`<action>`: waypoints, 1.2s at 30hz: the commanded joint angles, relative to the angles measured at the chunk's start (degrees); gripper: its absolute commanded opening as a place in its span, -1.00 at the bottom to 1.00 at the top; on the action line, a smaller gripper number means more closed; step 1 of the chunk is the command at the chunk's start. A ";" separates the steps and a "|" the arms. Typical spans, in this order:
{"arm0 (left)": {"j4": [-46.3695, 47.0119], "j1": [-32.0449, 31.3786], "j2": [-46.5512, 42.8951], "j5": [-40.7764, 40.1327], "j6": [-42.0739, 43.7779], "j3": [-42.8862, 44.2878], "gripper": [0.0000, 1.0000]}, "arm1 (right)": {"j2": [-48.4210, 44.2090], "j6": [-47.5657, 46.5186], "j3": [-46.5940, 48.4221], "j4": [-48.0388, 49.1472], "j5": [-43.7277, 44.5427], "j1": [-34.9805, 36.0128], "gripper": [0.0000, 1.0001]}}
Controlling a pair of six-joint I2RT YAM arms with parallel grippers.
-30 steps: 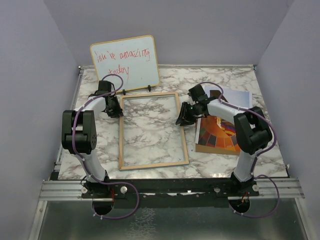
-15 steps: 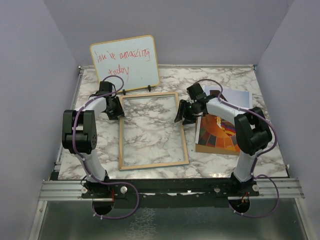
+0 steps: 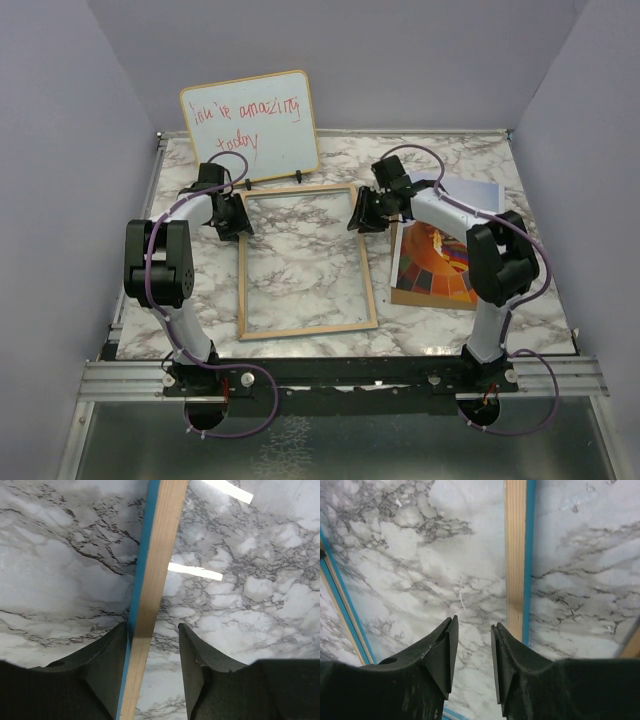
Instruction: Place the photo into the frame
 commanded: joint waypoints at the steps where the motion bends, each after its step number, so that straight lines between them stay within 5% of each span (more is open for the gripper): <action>1: 1.19 -0.25 0.43 5.17 0.96 -0.90 -0.06 | 4.39 -0.86 3.26 1.33 1.28 0.16 -0.20; 14: 1.40 -0.51 0.73 5.30 0.86 -1.72 -0.05 | 7.72 -2.20 0.32 2.14 1.47 0.32 -0.25; 24: 1.83 -1.68 1.22 6.04 0.14 -1.26 -0.02 | 9.57 -5.26 1.31 -1.61 10.76 2.86 -0.25; 33: 1.93 -1.96 1.44 6.20 -0.29 -0.74 0.07 | -0.84 -3.77 1.39 0.93 6.47 3.27 -0.13; 36: 1.93 -2.04 0.65 4.38 -0.69 -0.50 0.27 | -5.09 -2.01 0.91 1.29 8.35 3.25 -0.05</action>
